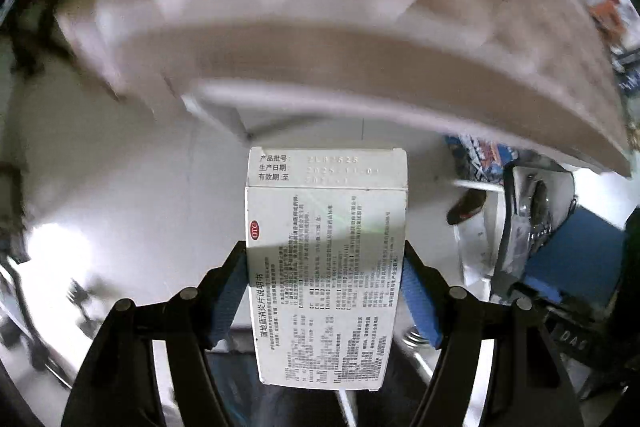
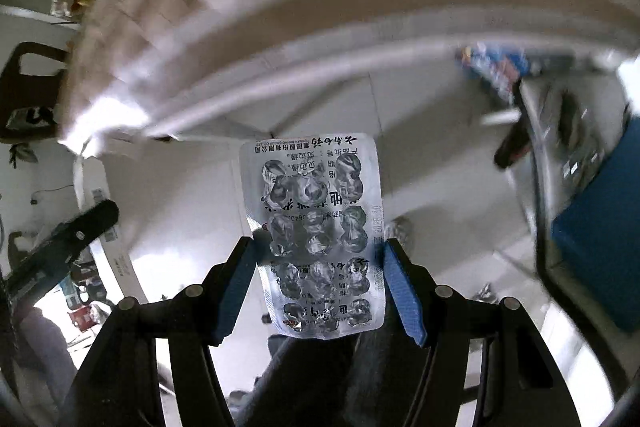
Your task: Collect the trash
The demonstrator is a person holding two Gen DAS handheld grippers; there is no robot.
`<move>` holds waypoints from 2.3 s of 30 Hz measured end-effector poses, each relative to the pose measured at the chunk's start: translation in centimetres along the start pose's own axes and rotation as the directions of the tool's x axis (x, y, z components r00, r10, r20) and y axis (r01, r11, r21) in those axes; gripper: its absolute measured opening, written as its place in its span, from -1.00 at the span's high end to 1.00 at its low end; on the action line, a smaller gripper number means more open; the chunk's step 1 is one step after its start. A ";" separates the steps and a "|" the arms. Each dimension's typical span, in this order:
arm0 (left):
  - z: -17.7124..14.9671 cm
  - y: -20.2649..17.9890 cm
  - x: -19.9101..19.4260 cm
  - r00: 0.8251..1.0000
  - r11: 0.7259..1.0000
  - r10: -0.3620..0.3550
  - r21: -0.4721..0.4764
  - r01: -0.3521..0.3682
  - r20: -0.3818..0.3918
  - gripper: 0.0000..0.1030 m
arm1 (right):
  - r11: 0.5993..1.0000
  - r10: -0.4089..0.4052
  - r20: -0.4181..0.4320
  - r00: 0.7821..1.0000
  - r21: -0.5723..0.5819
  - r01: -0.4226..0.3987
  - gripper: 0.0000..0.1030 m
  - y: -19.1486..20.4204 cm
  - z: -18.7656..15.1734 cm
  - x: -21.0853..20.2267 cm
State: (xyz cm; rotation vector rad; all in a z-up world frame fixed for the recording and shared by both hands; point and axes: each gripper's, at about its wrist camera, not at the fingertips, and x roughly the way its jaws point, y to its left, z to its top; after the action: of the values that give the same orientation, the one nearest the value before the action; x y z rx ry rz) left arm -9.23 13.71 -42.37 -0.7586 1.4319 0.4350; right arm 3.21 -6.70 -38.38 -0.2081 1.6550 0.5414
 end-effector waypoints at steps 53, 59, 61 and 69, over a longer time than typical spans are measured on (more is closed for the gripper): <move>-9.8 -0.3 -14.0 0.994 0.992 0.046 0.111 -0.057 0.097 -1.00 | 0.982 -0.044 0.043 0.998 -0.182 0.051 -0.95 2.5 -6.8 -7.7; -12.4 -1.2 -21.5 0.987 0.992 -0.040 0.126 0.020 0.156 -1.00 | 0.975 0.018 0.071 0.997 -0.221 -0.002 -0.95 3.9 -10.1 -18.1; -13.3 -1.5 -23.5 0.983 0.990 -0.074 0.131 0.052 0.170 -1.00 | 0.972 0.042 0.080 0.996 -0.234 -0.023 -0.95 4.4 -11.2 -20.8; -15.6 -2.2 -28.6 0.964 0.978 -0.165 0.163 0.132 0.210 -1.00 | 0.960 0.144 0.096 0.985 -0.256 -0.116 -0.95 5.2 -14.7 -27.5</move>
State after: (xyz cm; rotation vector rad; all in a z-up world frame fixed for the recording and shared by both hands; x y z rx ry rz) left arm -22.30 6.18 -13.47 -0.6698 1.1749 0.2841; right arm -7.50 -13.59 -9.47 -0.2490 1.4944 0.8490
